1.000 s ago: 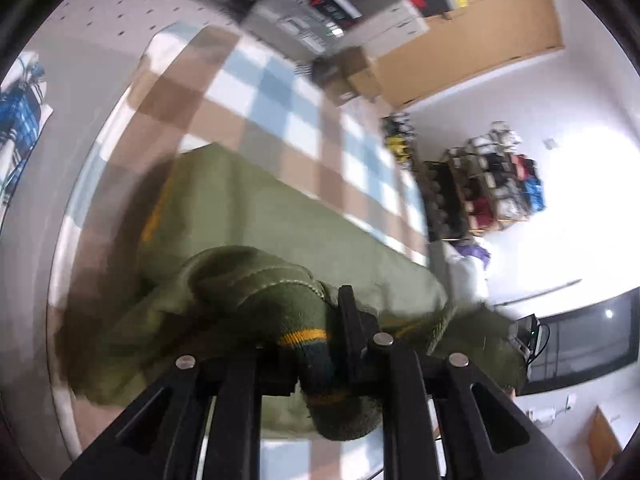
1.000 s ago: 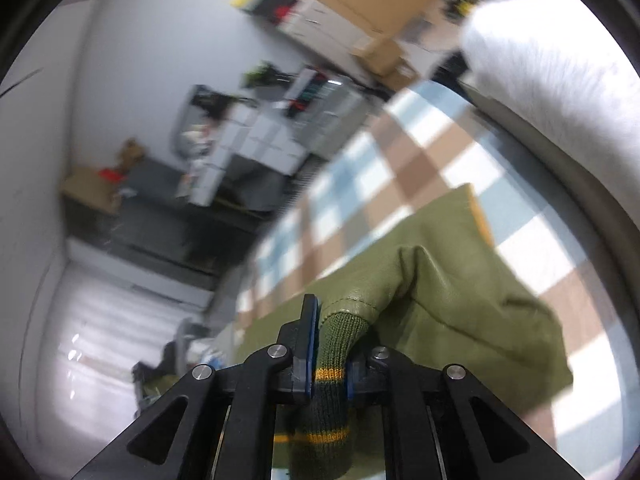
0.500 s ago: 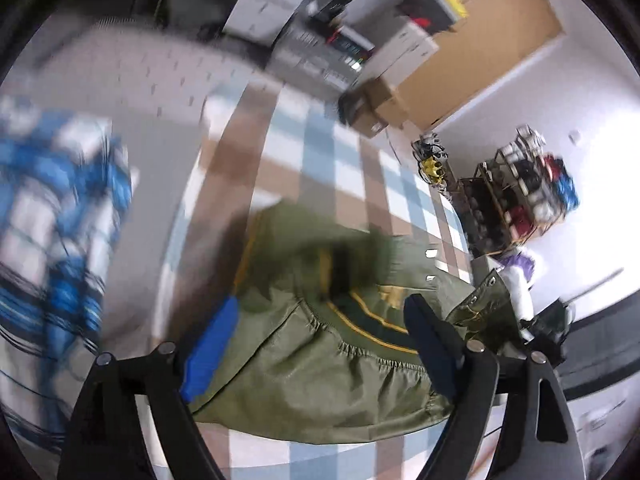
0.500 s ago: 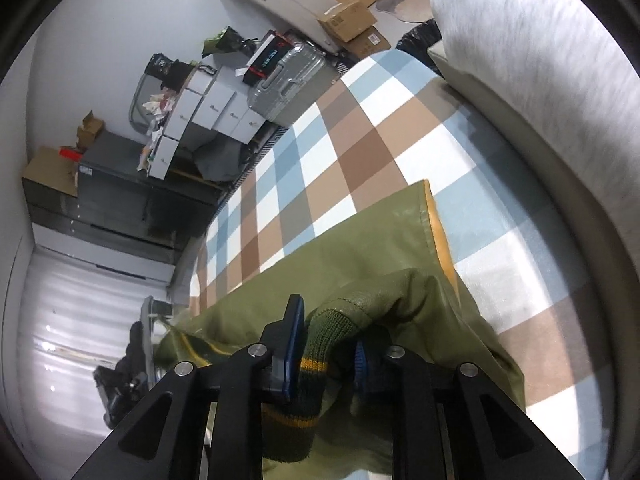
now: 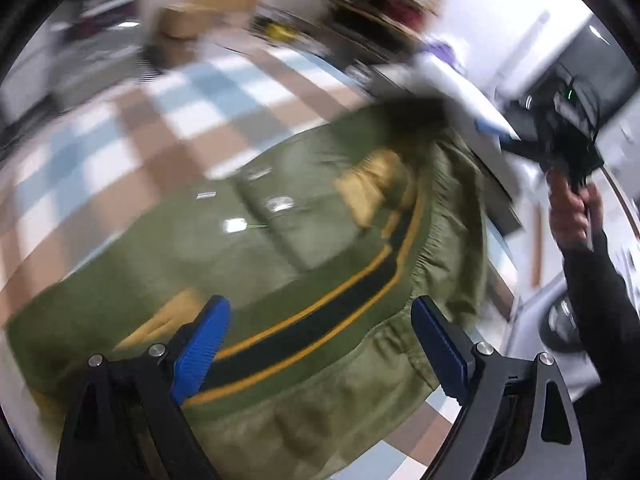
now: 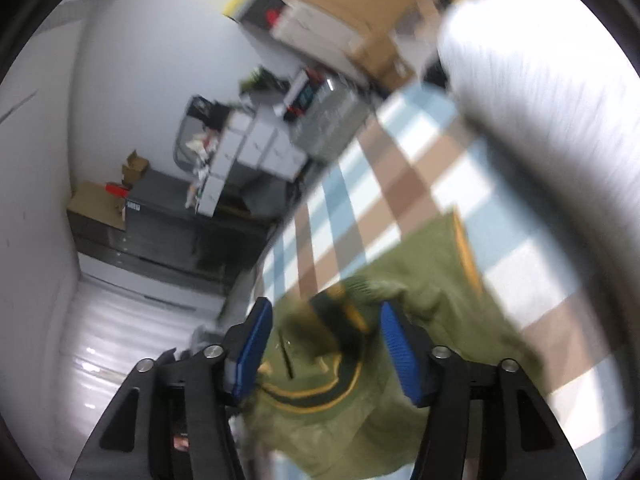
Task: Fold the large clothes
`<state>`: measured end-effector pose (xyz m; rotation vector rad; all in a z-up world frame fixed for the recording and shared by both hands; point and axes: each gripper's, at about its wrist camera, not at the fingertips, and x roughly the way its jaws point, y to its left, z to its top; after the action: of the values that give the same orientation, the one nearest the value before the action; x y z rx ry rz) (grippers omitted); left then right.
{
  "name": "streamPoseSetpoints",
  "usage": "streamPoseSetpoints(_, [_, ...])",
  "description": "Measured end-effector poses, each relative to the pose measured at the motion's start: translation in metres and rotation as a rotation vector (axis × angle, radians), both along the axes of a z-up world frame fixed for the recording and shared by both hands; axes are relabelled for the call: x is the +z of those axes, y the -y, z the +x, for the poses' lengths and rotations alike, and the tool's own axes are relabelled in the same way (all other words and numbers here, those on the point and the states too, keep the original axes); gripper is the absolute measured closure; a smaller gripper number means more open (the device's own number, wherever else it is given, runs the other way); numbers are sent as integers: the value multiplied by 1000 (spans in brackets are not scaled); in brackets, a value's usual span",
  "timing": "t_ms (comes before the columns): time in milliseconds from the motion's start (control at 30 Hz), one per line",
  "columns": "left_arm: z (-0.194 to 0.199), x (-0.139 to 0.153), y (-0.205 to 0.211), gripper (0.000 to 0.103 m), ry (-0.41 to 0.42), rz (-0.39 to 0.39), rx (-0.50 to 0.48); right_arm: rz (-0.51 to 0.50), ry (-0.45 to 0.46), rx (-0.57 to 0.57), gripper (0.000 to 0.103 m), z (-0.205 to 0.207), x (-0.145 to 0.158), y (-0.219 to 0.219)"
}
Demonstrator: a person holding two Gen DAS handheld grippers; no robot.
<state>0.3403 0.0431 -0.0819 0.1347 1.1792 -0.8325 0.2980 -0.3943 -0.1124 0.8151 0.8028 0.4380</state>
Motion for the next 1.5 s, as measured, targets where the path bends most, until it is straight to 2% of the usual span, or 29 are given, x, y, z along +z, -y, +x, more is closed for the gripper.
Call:
streamPoseSetpoints(33, [4, -4, 8, 14, 1, 32, -30, -61, 62, 8, 28, -7, 13, -4])
streamPoseSetpoints(100, [11, -13, 22, 14, -1, 110, -75, -196, 149, 99, 21, -16, 34, -26])
streamPoseSetpoints(200, [18, -22, 32, 14, -29, 142, -128, -437, 232, 307, 20, -19, 51, -79])
streamPoseSetpoints(333, [25, -40, 42, 14, -65, 205, -189, -789, 341, 619, 19, -5, 37, -162])
streamPoseSetpoints(400, [22, -48, 46, 14, -56, 241, -221, -866, 326, 740, 20, 10, 21, -186])
streamPoseSetpoints(467, [15, -51, 50, 14, -45, 261, -271, -973, 288, 916, 21, 27, -2, -216])
streamPoseSetpoints(567, [12, -54, 53, 14, -65, 266, -315, -1143, 270, 1095, 22, 38, -29, -241])
streamPoseSetpoints(667, [15, -58, 53, 15, -93, 254, -328, -1232, 185, 1198, 37, 48, -53, -246])
streamPoseSetpoints(733, [16, -59, 52, 16, -102, 246, -327, -1287, 112, 1245, 60, 51, -66, -245])
streamPoseSetpoints(767, [16, -60, 52, 18, -97, 246, -327, -1298, 104, 1254, 65, 48, -66, -244])
streamPoseSetpoints(800, [17, -61, 51, 23, -93, 244, -329, -1290, 107, 1255, 83, 45, -63, -243])
streamPoseSetpoints(833, [16, -61, 52, 27, -91, 240, -333, -1260, 96, 1261, 96, 39, -59, -240])
streamPoseSetpoints(933, [6, -61, 52, 36, -59, 258, -337, -1213, 134, 1248, 98, 18, -47, -226])
streamPoseSetpoints(1033, [-11, -60, 55, 39, -20, 297, -284, -1146, 148, 1141, 100, 3, -34, -204])
streamPoseSetpoints(1067, [-18, -59, 58, 44, 2, 316, -270, -1133, 162, 1102, 102, -2, -29, -201])
streamPoseSetpoints(1100, [-24, -58, 61, 55, 14, 330, -253, -1118, 174, 1061, 103, -8, -24, -195])
streamPoseSetpoints(1167, [-39, -55, 67, 66, 44, 347, -220, -1079, 196, 999, 103, -22, -17, -186])
streamPoseSetpoints(1233, [-51, -51, 74, 83, 72, 375, -184, -1060, 221, 956, 103, -33, -11, -184])
streamPoseSetpoints(1267, [-56, -48, 77, 96, 96, 396, -154, -1046, 214, 941, 103, -37, -11, -183])
streamPoseSetpoints(1367, [-64, -42, 82, 99, 80, 392, -71, -1025, 242, 867, 102, -38, -4, -187])
streamPoseSetpoints(1500, [-85, -29, 84, 99, 134, 390, -37, -915, 257, 811, 97, -34, 7, -183])
